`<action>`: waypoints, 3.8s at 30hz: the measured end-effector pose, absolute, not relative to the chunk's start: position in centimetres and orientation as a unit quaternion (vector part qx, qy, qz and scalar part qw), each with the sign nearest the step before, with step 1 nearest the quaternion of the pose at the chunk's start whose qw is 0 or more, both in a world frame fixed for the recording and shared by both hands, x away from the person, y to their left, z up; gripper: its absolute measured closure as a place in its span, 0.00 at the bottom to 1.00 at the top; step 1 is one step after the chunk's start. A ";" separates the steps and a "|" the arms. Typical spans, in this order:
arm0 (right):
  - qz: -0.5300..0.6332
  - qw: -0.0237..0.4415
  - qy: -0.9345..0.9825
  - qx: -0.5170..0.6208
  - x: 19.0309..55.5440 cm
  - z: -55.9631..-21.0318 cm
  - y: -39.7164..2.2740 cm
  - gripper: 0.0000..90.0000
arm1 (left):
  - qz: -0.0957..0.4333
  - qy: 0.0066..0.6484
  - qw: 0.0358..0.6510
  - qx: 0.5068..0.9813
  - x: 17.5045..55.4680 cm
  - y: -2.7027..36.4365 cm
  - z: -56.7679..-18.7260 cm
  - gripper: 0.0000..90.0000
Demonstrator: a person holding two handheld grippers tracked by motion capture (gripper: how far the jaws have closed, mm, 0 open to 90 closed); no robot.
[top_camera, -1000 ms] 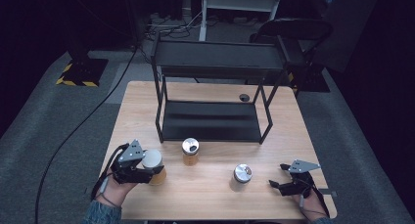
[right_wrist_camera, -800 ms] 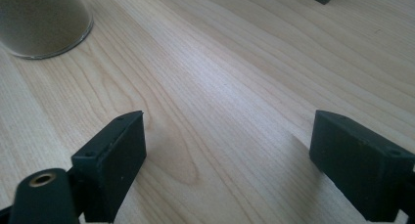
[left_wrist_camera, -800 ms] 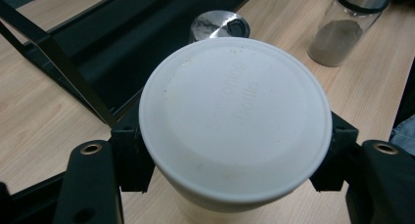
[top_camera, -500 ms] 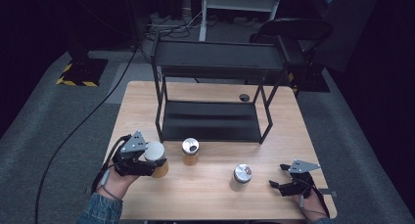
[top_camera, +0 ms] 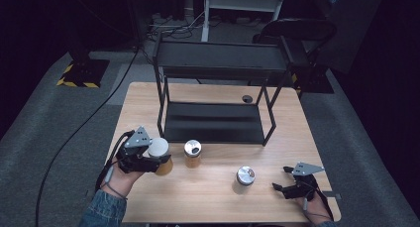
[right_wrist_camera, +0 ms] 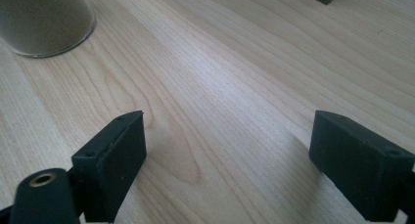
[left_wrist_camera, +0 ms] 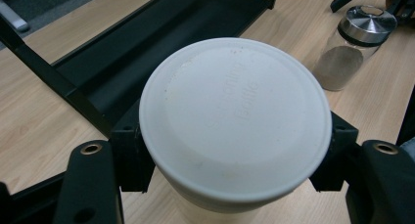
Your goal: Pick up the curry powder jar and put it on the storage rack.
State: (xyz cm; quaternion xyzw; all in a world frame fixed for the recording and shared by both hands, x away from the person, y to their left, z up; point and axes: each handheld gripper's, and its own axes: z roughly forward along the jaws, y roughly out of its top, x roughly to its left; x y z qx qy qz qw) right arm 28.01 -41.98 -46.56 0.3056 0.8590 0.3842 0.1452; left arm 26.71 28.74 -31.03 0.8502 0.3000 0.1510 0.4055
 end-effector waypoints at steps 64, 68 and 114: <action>0.385 0.142 0.861 0.299 28.1 -46.5 -42.0 0.15 | 0.168 0.325 0.414 0.833 35.7 24.3 -25.6 0.38; 0.385 0.141 0.861 0.299 28.1 -46.5 -42.0 0.15 | 0.184 0.331 0.401 0.834 36.0 23.5 -25.7 0.38; 0.386 0.138 0.864 0.291 28.2 -46.5 -42.1 0.15 | 0.152 0.362 0.323 0.861 43.2 17.4 -29.2 0.38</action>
